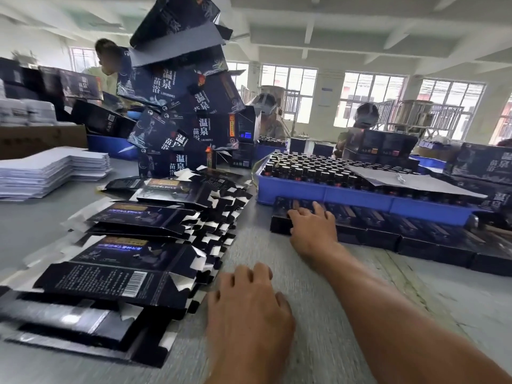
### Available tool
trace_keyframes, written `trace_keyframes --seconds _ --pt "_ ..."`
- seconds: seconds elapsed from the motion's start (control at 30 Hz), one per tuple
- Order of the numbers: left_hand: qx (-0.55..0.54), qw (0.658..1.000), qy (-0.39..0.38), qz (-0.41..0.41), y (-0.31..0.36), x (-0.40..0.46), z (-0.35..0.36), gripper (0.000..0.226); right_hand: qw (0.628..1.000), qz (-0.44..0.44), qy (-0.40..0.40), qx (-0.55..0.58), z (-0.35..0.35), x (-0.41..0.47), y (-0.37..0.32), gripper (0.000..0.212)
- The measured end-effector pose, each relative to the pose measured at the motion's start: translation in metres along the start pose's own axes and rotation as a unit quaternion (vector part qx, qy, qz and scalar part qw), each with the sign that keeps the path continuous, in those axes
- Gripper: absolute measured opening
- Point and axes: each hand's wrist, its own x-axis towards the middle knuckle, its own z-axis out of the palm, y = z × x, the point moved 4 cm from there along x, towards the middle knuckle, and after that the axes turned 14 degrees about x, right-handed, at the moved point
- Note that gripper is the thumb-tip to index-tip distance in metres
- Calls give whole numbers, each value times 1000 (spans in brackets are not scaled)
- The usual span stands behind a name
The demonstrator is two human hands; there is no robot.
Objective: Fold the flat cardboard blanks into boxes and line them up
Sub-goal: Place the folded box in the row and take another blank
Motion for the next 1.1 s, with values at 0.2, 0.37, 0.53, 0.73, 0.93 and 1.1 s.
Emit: trace_keyframes --seconds 0.2,0.37,0.53,0.73,0.93,1.1 --pt "14 1000 -24 6 0 1 2 37 1000 -1 -20 15 1 -6 -8 63" --pt "13 1000 -27 8 -1 -2 0 37 997 -56 15 42 -7 -60 -16 60" --pt "35 998 -50 18 1 -4 -6 38 995 -57 -47 69 -18 -145 3 42" --pt "54 996 -54 54 4 -11 -14 33 992 -50 -91 78 -42 -225 25 46" --pt "106 988 98 46 1 -9 -49 31 992 -74 -75 67 -55 -250 20 44" --pt "172 978 56 -107 -47 4 -59 49 990 -88 -48 98 -54 -254 24 44"
